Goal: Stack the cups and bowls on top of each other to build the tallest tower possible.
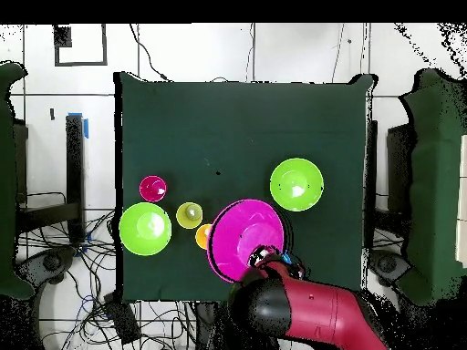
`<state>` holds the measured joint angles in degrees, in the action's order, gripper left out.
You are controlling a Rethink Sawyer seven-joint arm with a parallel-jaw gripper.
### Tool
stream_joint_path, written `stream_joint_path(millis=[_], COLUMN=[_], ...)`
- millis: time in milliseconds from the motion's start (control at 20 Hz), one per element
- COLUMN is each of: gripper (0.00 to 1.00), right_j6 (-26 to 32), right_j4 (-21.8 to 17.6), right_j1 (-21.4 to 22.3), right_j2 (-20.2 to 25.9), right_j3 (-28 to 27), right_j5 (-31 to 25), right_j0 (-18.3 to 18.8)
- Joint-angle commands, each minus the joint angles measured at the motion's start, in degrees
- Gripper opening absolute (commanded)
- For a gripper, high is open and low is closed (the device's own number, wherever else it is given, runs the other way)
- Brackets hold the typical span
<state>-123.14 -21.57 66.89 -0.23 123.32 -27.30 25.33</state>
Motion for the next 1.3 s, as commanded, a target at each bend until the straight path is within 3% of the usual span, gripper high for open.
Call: stream_joint_path(millis=[50, 300, 600, 800, 1000, 1150, 1300], gripper=[0.0, 0.0, 0.0, 0.0, 0.0, 0.0, 0.0], right_j6=[0.2, 2.0, -1.8, -1.3, 2.2, 4.8, 5.8], right_j4=[-7.5, -7.2, -9.1, -6.7, -0.3, 4.9, 7.7], right_j1=[-5.5, -6.7, -3.6, 1.7, 10.6, 16.5, 21.8], right_j2=[0.2, 3.7, 4.0, 5.3, 7.4, 6.2, 2.6], right_j3=[4.6, 6.5, 10.8, 13.9, 17.3, 18.6, 17.6], right_j5=[7.6, 10.4, 20.5, 18.3, 12.2, 6.7, -0.2], right_j0=[1.6, 5.8, 7.1, 7.7, 8.0, 5.9, 1.8])
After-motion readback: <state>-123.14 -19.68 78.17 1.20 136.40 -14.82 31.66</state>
